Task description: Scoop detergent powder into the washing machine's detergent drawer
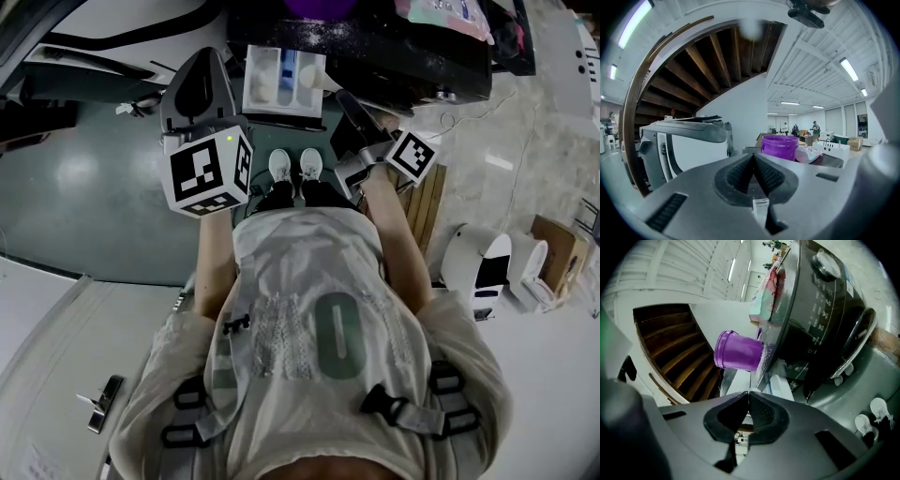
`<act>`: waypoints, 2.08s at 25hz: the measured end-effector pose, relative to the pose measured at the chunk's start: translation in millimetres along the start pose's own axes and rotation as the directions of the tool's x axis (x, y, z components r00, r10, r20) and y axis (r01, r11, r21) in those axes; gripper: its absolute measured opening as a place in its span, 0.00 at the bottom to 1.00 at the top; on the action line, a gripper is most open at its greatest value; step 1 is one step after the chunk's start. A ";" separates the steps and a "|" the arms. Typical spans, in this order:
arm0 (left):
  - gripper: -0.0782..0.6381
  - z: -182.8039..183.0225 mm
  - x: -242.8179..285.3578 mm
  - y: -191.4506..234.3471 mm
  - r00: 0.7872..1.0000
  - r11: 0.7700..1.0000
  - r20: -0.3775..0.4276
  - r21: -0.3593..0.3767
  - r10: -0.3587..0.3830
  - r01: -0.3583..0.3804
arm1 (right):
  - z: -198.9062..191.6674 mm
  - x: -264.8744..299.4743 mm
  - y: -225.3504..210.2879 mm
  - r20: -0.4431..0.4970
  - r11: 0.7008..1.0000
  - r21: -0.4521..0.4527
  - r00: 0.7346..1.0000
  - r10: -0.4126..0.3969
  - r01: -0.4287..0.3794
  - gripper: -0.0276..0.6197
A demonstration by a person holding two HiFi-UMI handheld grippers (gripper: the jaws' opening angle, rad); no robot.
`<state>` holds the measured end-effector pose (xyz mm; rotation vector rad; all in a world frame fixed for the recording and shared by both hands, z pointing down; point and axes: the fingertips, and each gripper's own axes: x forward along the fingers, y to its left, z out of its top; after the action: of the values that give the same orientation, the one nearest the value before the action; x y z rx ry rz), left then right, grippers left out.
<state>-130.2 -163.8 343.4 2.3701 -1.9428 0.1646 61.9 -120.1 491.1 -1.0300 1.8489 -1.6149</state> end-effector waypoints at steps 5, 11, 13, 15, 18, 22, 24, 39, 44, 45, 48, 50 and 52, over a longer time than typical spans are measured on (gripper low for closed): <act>0.14 -2.9 2.7 1.7 1.000 1.000 -0.010 -0.001 0.009 -0.009 | 1.3 3.5 -1.2 -0.032 0.995 -0.100 0.999 -0.029 0.026 0.06; 0.14 -9.6 5.9 2.9 1.000 1.000 -0.026 -0.003 0.014 -0.014 | -5.6 12.1 0.2 -0.109 0.949 -0.311 0.990 -0.087 0.049 0.06; 0.14 -12.0 5.7 3.4 0.999 1.000 -0.032 -0.004 0.016 -0.016 | -7.6 13.9 -0.9 -0.131 0.918 -0.391 0.984 -0.121 0.061 0.06; 0.14 -13.3 5.2 3.8 0.999 1.000 -0.036 -0.006 0.018 -0.018 | -10.0 15.6 -2.0 -0.151 0.873 -0.483 0.975 -0.162 0.070 0.06; 0.14 -14.7 5.6 4.6 0.999 1.000 -0.039 -0.008 0.021 -0.021 | -14.3 19.6 -2.9 -0.178 0.798 -0.599 0.960 -0.217 0.069 0.06; 0.14 -17.9 4.9 5.4 0.999 1.000 -0.045 -0.011 0.025 -0.026 | -22.2 22.3 -3.3 -0.201 0.643 -0.765 0.933 -0.298 0.041 0.06; 0.14 -19.4 4.1 6.0 0.998 0.999 -0.048 -0.012 0.029 -0.029 | -27.8 23.3 -2.4 -0.207 0.532 -0.847 0.916 -0.342 0.007 0.06; 0.14 -21.5 1.4 10.6 0.998 0.998 -0.040 -0.039 0.044 -0.046 | -69.3 27.2 -13.2 -0.029 -0.539 -0.749 0.833 -0.553 -0.384 0.06; 0.14 -23.5 -1.0 13.8 0.998 0.998 -0.039 -0.043 0.054 -0.056 | -74.4 26.1 -20.8 0.047 -0.703 -0.567 0.835 -0.548 -0.430 0.06; 0.14 -24.2 -1.6 14.7 0.998 0.997 -0.040 -0.043 0.058 -0.059 | -74.5 25.9 -21.0 0.054 -0.719 -0.546 0.839 -0.542 -0.429 0.06; 0.14 -26.0 -3.4 17.7 0.997 0.997 -0.044 -0.044 0.067 -0.069 | -73.5 25.9 -21.3 0.070 -0.754 -0.498 0.847 -0.527 -0.428 0.06; 0.14 -26.6 -4.9 20.3 0.996 0.996 -0.045 -0.044 0.072 -0.074 | -72.8 25.8 -21.3 0.076 -0.763 -0.485 0.849 -0.523 -0.427 0.06; 0.14 -27.2 -6.9 23.1 0.996 0.996 -0.046 -0.044 0.078 -0.080 | -73.1 25.5 -20.5 0.077 -0.766 -0.480 0.849 -0.522 -0.428 0.06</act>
<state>-155.2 -158.3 369.1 2.2429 -1.9994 0.1740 -4.6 -95.6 528.3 -1.1414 3.6428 1.8831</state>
